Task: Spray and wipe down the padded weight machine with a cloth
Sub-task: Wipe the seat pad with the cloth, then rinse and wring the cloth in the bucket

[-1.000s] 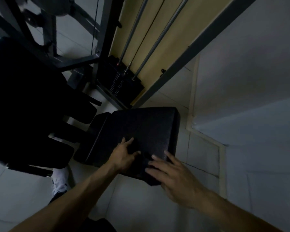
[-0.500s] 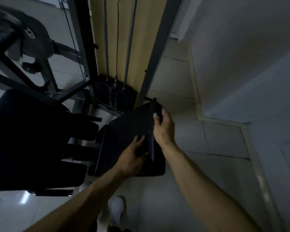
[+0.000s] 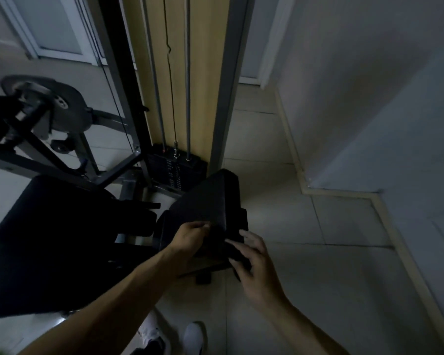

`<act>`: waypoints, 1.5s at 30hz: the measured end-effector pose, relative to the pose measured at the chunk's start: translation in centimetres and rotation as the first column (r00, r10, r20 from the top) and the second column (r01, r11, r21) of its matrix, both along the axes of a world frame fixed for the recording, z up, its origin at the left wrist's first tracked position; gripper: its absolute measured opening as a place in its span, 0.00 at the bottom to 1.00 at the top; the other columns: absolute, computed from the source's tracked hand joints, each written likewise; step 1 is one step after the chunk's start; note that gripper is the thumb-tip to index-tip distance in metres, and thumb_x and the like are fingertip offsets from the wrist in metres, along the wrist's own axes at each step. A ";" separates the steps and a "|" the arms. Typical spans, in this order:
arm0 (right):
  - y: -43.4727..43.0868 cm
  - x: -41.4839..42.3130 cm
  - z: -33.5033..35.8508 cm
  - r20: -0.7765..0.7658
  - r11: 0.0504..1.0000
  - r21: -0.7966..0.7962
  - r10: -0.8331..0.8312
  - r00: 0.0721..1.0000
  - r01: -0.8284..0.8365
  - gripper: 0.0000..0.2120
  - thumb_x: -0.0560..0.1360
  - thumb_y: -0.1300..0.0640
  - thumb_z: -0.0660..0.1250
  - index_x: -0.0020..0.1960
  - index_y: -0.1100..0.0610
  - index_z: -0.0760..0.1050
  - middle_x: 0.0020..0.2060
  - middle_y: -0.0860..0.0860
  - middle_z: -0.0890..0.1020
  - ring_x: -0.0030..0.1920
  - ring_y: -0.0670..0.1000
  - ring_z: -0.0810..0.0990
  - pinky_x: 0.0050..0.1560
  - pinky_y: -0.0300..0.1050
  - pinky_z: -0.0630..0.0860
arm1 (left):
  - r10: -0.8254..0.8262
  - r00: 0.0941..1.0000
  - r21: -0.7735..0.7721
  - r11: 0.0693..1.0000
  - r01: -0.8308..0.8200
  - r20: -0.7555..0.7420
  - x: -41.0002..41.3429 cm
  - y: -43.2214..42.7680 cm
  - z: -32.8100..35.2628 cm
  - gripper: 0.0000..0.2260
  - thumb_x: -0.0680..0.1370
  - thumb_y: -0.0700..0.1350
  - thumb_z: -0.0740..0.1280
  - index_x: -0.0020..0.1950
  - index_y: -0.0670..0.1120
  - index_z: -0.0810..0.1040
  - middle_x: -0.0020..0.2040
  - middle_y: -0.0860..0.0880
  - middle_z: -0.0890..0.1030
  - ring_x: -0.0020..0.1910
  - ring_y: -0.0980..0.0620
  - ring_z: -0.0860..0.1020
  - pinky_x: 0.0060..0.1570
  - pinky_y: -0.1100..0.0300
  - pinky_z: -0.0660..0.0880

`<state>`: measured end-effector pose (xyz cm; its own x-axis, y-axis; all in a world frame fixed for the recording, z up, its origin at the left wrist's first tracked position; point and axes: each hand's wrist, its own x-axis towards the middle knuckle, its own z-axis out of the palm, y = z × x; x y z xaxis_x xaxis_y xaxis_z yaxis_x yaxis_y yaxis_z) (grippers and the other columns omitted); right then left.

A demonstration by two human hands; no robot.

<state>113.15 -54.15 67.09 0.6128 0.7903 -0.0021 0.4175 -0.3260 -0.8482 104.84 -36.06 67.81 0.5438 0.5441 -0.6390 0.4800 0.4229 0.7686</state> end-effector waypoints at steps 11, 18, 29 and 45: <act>13.1 -6.7 7.4 -0.794 0.987 -0.036 0.066 0.605 -0.154 0.20 0.77 0.43 0.71 0.62 0.56 0.81 0.52 0.55 0.87 0.50 0.57 0.87 0.41 0.49 0.78 | 0.294 0.879 -0.275 0.941 -0.198 0.375 -15.4 3.9 4.1 0.27 0.76 0.60 0.73 0.72 0.50 0.76 0.66 0.44 0.81 0.63 0.42 0.80 0.63 0.47 0.78; 18.6 -16.8 5.1 -0.745 0.667 -0.113 0.433 0.507 -0.737 0.18 0.80 0.49 0.71 0.62 0.62 0.79 0.44 0.57 0.84 0.36 0.49 0.81 0.31 0.40 0.74 | 0.608 0.783 -0.024 0.792 -0.611 0.132 -29.4 3.8 2.3 0.10 0.81 0.46 0.70 0.62 0.50 0.83 0.57 0.45 0.85 0.53 0.48 0.85 0.47 0.58 0.80; 23.6 -35.4 0.0 -0.910 0.718 -0.139 0.179 0.374 -0.682 0.21 0.82 0.49 0.68 0.60 0.68 0.79 0.45 0.61 0.84 0.42 0.57 0.81 0.40 0.49 0.76 | 0.895 0.435 -0.142 0.445 -0.884 0.099 -48.0 4.8 0.8 0.09 0.83 0.37 0.65 0.60 0.44 0.83 0.54 0.44 0.86 0.51 0.48 0.84 0.50 0.51 0.83; 33.4 -71.4 -8.1 -0.681 0.696 -0.357 0.263 0.684 -0.623 0.34 0.70 0.24 0.67 0.55 0.54 0.81 0.49 0.52 0.85 0.49 0.52 0.85 0.52 0.54 0.84 | 0.535 0.844 0.153 0.838 -0.524 -0.039 -78.4 9.7 -7.1 0.10 0.75 0.33 0.73 0.52 0.47 0.84 0.47 0.50 0.86 0.45 0.53 0.85 0.47 0.57 0.83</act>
